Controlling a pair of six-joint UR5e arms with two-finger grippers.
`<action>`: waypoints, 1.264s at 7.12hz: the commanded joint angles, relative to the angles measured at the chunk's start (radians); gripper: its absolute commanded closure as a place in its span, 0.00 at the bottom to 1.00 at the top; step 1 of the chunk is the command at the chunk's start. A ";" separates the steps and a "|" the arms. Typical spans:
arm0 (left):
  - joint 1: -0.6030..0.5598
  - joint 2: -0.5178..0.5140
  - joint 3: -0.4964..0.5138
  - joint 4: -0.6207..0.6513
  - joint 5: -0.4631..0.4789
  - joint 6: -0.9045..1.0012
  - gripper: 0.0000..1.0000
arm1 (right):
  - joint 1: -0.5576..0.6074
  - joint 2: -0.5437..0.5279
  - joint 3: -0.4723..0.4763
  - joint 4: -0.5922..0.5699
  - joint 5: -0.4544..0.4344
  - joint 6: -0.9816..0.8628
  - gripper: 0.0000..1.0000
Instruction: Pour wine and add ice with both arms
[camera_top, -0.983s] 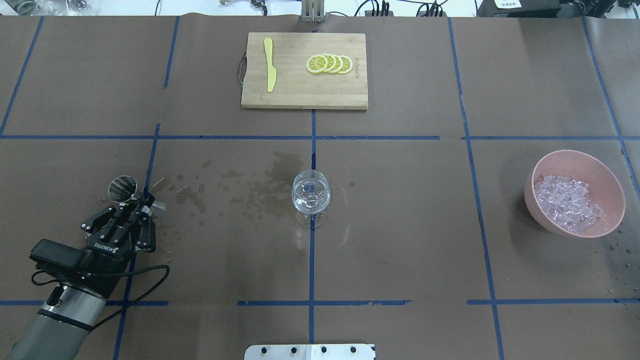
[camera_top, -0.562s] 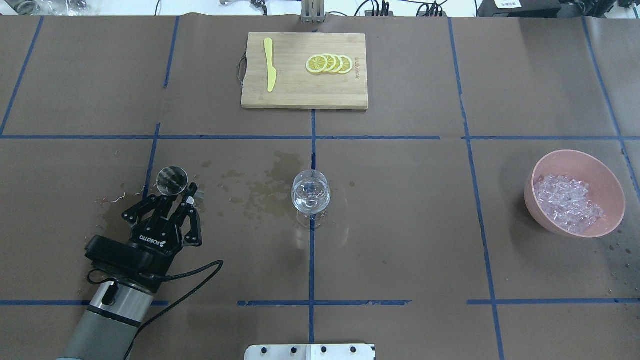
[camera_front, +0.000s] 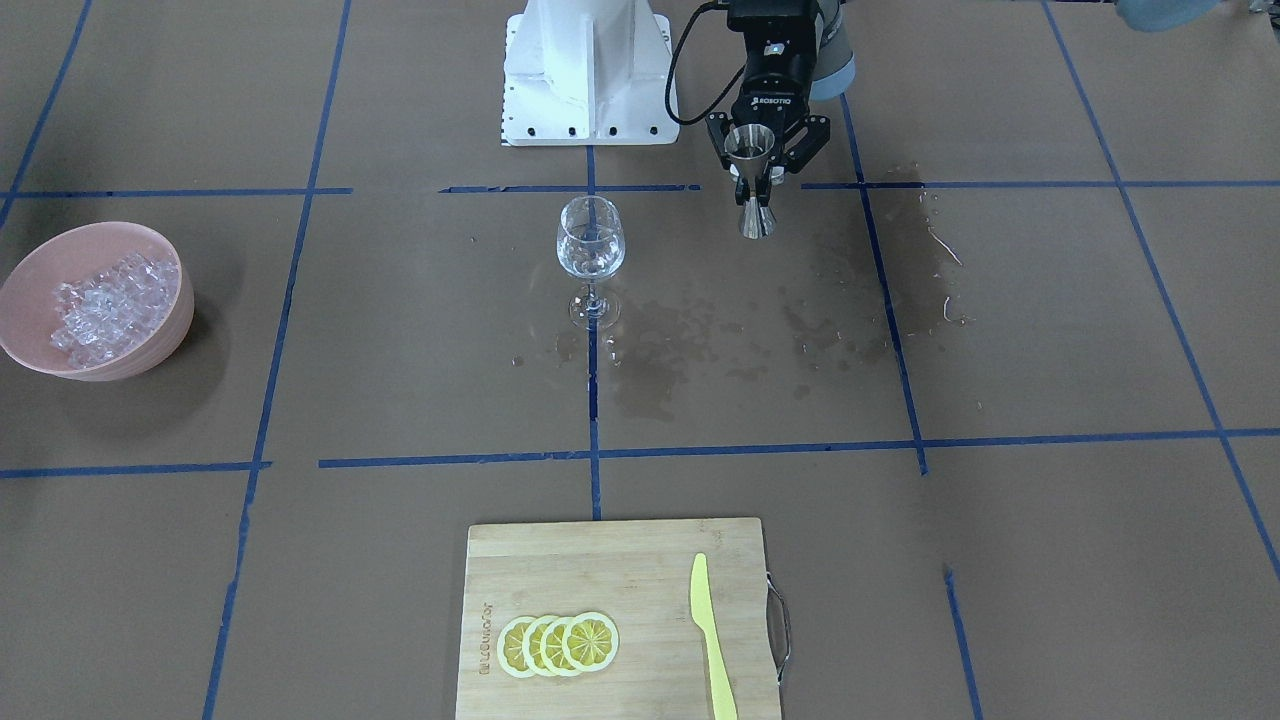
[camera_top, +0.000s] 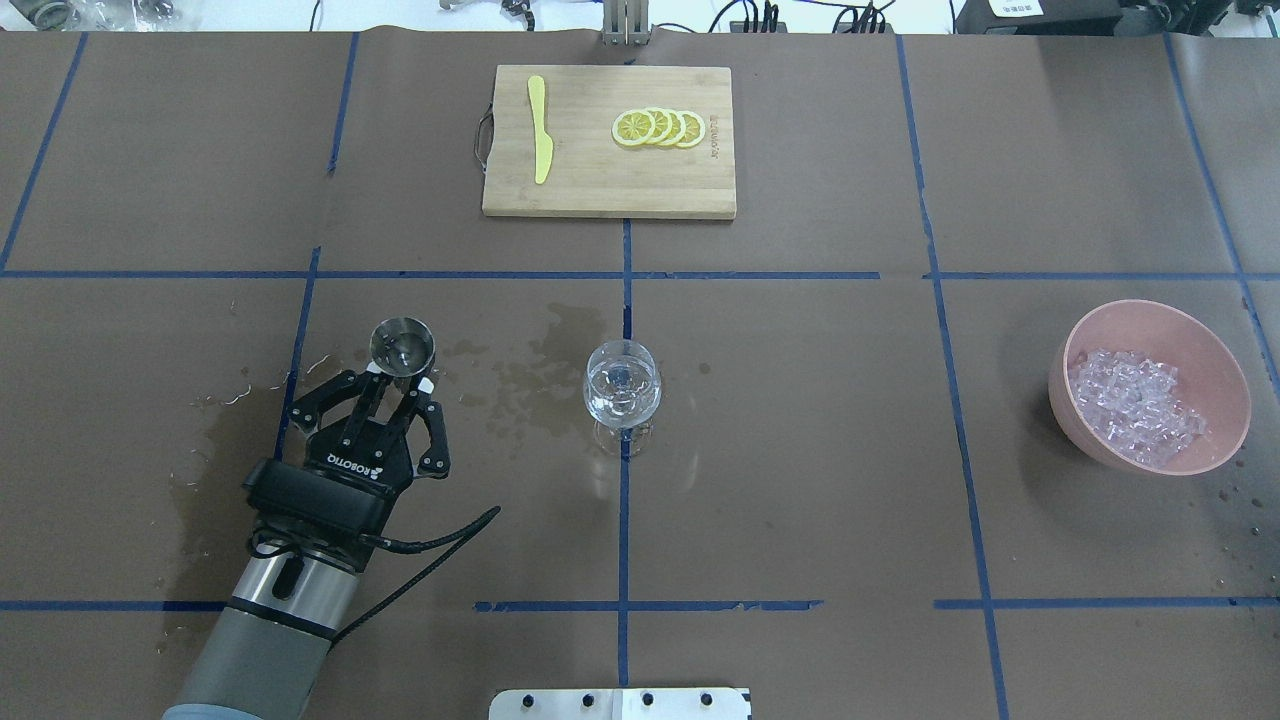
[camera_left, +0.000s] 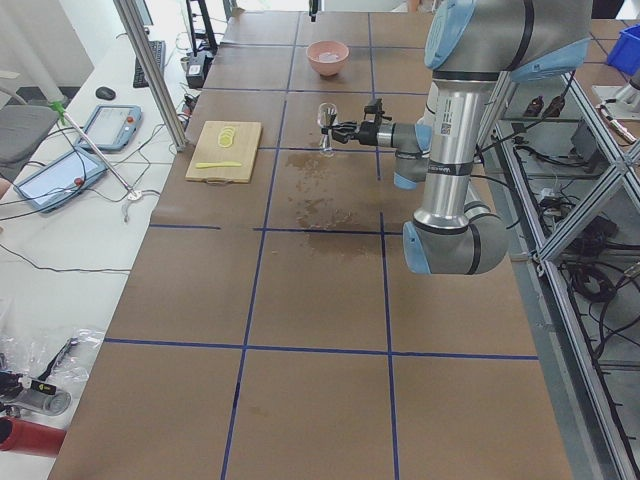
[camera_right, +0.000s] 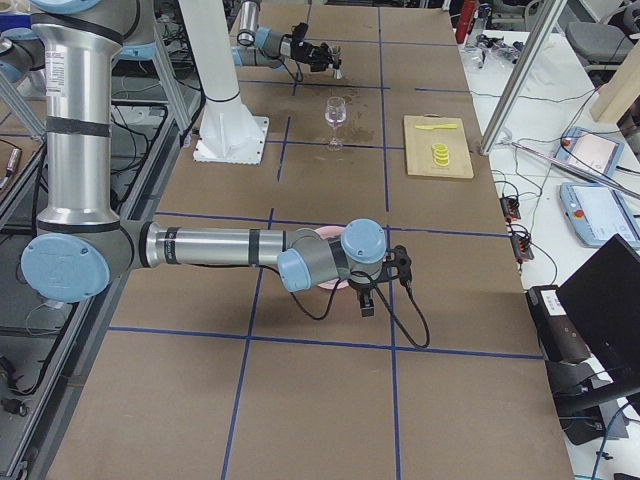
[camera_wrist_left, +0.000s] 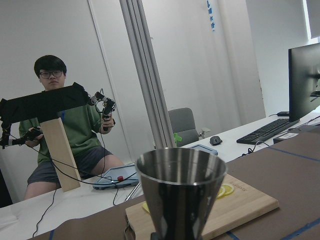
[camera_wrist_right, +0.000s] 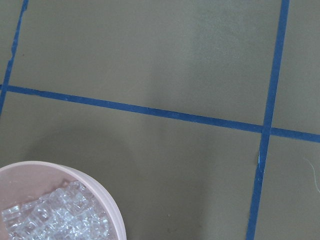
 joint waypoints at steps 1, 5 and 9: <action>-0.018 -0.099 0.002 0.174 -0.029 -0.003 1.00 | -0.003 0.002 0.001 -0.001 0.000 0.002 0.00; -0.057 -0.136 0.041 0.307 -0.044 0.006 1.00 | -0.014 0.002 0.000 -0.001 0.002 0.014 0.00; -0.063 -0.179 0.078 0.348 -0.050 0.173 1.00 | -0.014 0.002 -0.002 -0.001 0.000 0.014 0.00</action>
